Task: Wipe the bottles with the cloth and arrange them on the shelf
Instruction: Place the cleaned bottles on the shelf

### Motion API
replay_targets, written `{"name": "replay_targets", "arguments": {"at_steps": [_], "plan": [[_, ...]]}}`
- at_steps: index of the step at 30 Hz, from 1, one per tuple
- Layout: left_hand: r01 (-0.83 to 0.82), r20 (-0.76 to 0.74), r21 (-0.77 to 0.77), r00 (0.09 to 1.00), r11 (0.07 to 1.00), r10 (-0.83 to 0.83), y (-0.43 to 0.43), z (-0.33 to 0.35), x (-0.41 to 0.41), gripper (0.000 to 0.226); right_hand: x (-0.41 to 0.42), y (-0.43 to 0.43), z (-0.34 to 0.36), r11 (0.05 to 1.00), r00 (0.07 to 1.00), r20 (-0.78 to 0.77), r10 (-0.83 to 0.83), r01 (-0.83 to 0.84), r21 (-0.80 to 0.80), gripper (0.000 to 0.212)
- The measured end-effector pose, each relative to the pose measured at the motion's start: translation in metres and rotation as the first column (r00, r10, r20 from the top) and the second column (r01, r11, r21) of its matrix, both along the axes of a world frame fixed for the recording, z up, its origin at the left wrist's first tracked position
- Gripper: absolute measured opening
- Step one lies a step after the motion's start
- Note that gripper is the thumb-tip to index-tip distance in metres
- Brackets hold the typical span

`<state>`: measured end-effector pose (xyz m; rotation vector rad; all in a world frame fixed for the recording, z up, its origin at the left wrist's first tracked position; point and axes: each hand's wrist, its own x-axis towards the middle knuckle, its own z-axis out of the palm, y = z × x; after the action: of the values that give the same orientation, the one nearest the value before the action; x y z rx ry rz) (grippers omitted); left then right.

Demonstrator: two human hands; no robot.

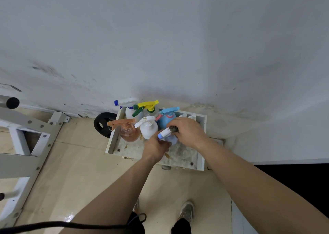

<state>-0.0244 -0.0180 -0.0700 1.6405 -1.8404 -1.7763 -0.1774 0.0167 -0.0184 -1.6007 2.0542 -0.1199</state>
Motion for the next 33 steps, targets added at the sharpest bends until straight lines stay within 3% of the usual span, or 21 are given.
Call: {"name": "replay_targets", "arguments": {"at_steps": [6,13,24,28,33], "plan": [[-0.122,-0.005,-0.067,0.993,0.990,0.122,0.000,-0.017,-0.009,0.018,0.001,0.009,-0.012,0.997,0.999,0.028,-0.040,0.042,-0.068,0.029],[-0.177,-0.001,-0.139,0.984,0.974,0.178,0.004,-0.030,-0.013,0.023,0.003,0.012,-0.013,0.992,0.996,0.054,-0.071,0.076,-0.103,0.039],[-0.187,0.014,-0.127,0.982,0.974,0.190,0.000,-0.040,-0.015,0.022,0.006,0.018,-0.020,0.976,0.991,0.063,-0.116,0.126,-0.175,0.040],[-0.217,-0.036,-0.127,0.976,0.968,0.214,0.003,-0.044,-0.016,0.018,0.007,0.021,-0.025,0.967,0.987,0.085,-0.135,0.150,-0.205,0.039],[-0.256,-0.117,-0.082,0.962,0.963,0.246,0.020,-0.049,-0.015,0.032,-0.001,0.019,-0.024,0.971,0.977,0.181,-0.109,0.144,-0.193,0.028]]}}
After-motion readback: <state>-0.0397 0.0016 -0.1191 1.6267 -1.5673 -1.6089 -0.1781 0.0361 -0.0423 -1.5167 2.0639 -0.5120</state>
